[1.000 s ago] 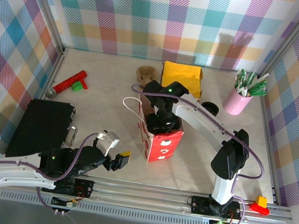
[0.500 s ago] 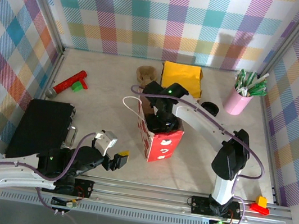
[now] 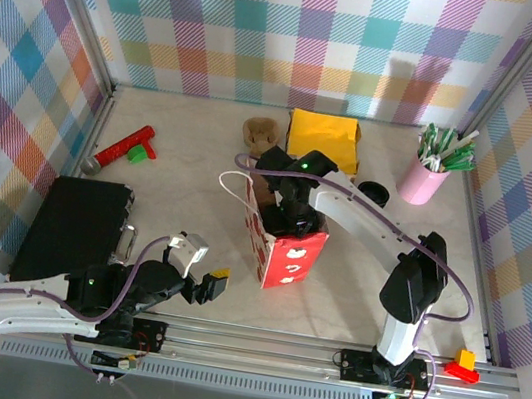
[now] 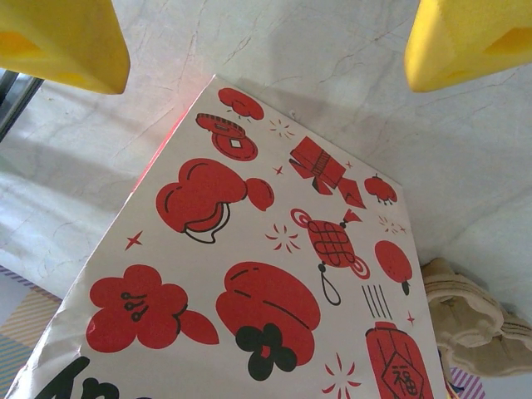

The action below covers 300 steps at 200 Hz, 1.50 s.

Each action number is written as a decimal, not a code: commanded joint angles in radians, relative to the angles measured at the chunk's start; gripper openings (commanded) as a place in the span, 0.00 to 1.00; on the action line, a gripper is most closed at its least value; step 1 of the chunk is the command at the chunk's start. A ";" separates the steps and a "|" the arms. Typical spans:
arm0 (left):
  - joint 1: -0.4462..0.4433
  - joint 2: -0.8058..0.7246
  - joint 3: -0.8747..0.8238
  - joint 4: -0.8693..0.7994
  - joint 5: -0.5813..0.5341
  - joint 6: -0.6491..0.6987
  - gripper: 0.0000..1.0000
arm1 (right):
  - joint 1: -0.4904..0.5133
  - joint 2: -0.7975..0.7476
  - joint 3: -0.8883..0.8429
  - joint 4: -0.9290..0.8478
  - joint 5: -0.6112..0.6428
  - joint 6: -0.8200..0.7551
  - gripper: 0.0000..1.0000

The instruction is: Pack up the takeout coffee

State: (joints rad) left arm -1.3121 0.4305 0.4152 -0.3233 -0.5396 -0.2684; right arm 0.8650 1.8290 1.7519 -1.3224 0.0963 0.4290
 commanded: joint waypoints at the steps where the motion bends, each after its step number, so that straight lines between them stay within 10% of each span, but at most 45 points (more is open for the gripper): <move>1: 0.010 -0.010 -0.008 -0.007 -0.003 -0.003 0.86 | 0.008 0.020 0.007 -0.017 0.002 -0.007 0.46; 300: 0.012 0.007 -0.012 0.004 0.009 -0.008 0.86 | 0.037 0.035 0.110 -0.166 -0.064 -0.008 0.46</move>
State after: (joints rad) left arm -1.3102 0.4515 0.4152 -0.3225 -0.5388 -0.2687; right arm 0.8974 1.8385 1.8347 -1.4467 0.0418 0.4316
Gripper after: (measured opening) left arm 0.862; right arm 0.649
